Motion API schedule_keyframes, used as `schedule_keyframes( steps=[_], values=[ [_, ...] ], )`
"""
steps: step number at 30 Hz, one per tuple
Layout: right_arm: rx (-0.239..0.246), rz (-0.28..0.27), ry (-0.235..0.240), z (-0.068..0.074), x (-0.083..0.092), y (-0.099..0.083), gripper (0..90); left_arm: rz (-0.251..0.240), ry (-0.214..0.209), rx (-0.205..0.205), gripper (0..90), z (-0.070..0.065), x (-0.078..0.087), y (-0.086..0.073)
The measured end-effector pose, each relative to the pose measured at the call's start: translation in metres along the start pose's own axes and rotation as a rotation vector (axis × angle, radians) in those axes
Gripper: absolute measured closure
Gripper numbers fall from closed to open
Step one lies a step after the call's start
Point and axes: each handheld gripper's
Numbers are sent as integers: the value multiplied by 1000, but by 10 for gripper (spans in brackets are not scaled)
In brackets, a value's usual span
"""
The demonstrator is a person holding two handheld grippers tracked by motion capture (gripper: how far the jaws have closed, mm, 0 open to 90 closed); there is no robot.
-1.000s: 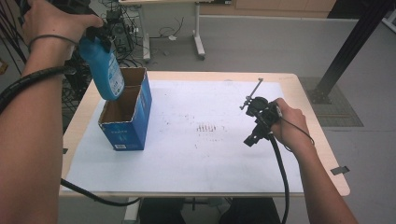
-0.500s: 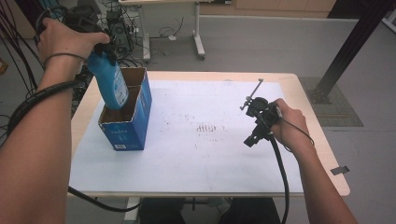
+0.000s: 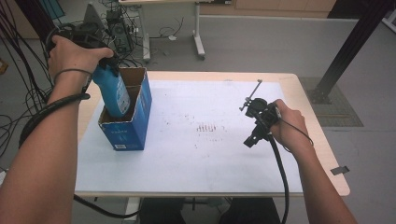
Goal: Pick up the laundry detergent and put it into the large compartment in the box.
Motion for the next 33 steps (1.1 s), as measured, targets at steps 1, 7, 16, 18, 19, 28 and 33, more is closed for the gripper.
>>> schedule_keyframes(
  steps=[1, 7, 16, 18, 19, 28, 33],
  values=[
    [7, 2, 1, 0, 0, 0, 63, 2, -1, 1, 375, 0, -2, 0],
    [12, 3, 3, 0, -2, 1, 63, 4, 0, 3, 375, 0, -15, -4],
    [8, 6, 4, 1, -3, 1, 63, 19, -1, 2, 375, 0, -36, -9],
    [6, 9, 3, 1, -4, 0, 62, 17, 1, 4, 375, -1, -39, -9],
    [6, 9, 3, 1, -4, 0, 62, 19, 0, 5, 375, -1, -42, -10],
    [8, 9, 7, 0, -6, -1, 63, 34, 0, -1, 375, -4, -60, -13],
    [0, 9, 6, 0, -6, -2, 63, 45, 0, 0, 375, -4, -70, -15]
  ],
)
Point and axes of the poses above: each handheld gripper's, and its own axes: x roughly backward along the jaws, y roughly out of its top, z roughly to its left, and after that the axes turned 2 degrees about z, right-handed
